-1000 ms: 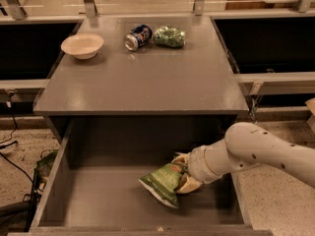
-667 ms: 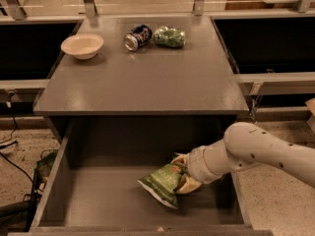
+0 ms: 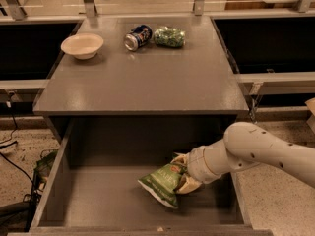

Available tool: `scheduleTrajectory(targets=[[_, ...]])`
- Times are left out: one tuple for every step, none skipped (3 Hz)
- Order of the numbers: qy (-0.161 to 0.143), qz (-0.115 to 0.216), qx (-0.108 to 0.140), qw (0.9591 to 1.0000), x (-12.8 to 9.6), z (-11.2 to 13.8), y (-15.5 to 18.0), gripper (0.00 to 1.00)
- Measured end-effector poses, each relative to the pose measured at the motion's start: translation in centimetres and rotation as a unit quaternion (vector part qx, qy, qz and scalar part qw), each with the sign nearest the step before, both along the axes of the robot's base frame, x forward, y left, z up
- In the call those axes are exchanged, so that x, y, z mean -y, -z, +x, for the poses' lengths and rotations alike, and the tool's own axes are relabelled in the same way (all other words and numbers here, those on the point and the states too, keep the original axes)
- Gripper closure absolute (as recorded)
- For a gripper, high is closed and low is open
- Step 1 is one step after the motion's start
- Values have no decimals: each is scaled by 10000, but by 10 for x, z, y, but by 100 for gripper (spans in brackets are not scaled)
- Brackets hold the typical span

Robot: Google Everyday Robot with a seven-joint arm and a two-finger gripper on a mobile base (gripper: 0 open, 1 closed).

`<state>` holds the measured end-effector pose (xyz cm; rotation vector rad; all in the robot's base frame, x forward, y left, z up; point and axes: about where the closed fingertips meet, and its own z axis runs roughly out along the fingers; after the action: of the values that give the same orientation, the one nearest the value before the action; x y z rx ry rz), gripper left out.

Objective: Place green jalapeno chip bag into top drawer

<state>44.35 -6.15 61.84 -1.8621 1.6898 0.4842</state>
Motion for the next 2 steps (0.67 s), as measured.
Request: scheduleTrajectory(targets=[[0, 0, 0, 10000, 0, 0, 0, 27], [-1, 0, 0, 10000, 0, 0, 0, 0]])
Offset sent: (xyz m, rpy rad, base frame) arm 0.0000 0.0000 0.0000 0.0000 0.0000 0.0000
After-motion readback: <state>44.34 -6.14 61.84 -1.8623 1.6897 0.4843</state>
